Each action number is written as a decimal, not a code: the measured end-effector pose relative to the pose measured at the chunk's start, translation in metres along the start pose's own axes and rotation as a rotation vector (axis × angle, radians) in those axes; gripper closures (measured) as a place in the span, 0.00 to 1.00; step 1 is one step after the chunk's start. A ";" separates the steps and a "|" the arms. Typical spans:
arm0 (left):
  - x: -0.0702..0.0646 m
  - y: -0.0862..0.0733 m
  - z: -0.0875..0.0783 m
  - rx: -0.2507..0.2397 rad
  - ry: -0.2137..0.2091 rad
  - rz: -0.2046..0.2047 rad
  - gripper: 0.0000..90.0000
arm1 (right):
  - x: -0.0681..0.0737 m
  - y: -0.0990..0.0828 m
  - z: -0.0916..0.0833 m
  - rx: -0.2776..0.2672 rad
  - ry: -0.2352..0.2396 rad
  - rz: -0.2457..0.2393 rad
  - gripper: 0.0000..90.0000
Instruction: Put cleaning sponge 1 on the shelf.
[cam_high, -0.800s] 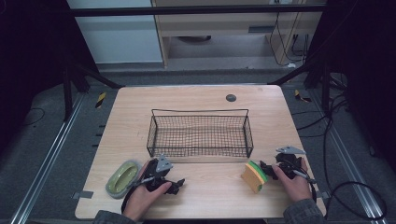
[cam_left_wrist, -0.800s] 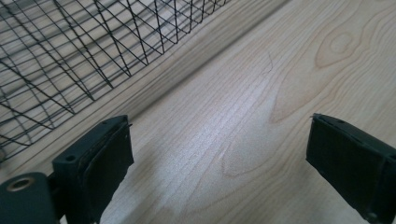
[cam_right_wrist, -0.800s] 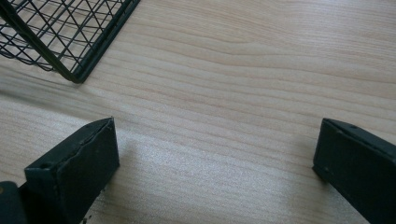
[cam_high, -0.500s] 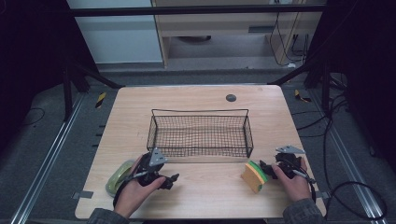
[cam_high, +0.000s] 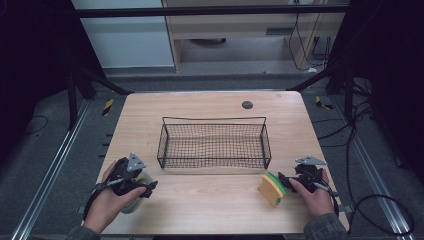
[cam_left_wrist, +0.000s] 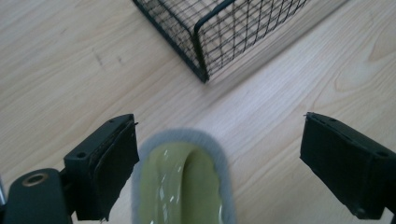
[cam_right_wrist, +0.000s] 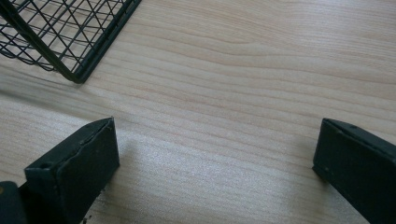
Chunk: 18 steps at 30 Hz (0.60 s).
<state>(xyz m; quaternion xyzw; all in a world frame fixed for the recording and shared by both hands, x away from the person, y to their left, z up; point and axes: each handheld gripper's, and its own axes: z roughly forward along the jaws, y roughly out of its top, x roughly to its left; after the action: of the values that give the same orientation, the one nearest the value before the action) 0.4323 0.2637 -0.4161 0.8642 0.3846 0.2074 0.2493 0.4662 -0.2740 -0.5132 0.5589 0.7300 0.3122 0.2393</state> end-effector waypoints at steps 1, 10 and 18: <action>0.000 0.000 0.000 0.000 0.000 0.000 0.11 | 0.000 0.000 0.000 0.000 0.000 0.000 0.01; 0.023 -0.006 -0.021 0.098 0.007 0.004 0.18 | 0.000 0.000 0.000 -0.001 0.006 -0.005 0.01; 0.031 -0.005 -0.026 0.173 -0.053 0.021 0.26 | 0.001 0.000 0.000 0.002 0.006 -0.006 0.01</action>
<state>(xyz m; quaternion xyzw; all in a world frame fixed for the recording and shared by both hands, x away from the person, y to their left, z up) 0.4349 0.2972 -0.3933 0.8917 0.3853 0.1531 0.1818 0.4658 -0.2735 -0.5131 0.5560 0.7326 0.3127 0.2374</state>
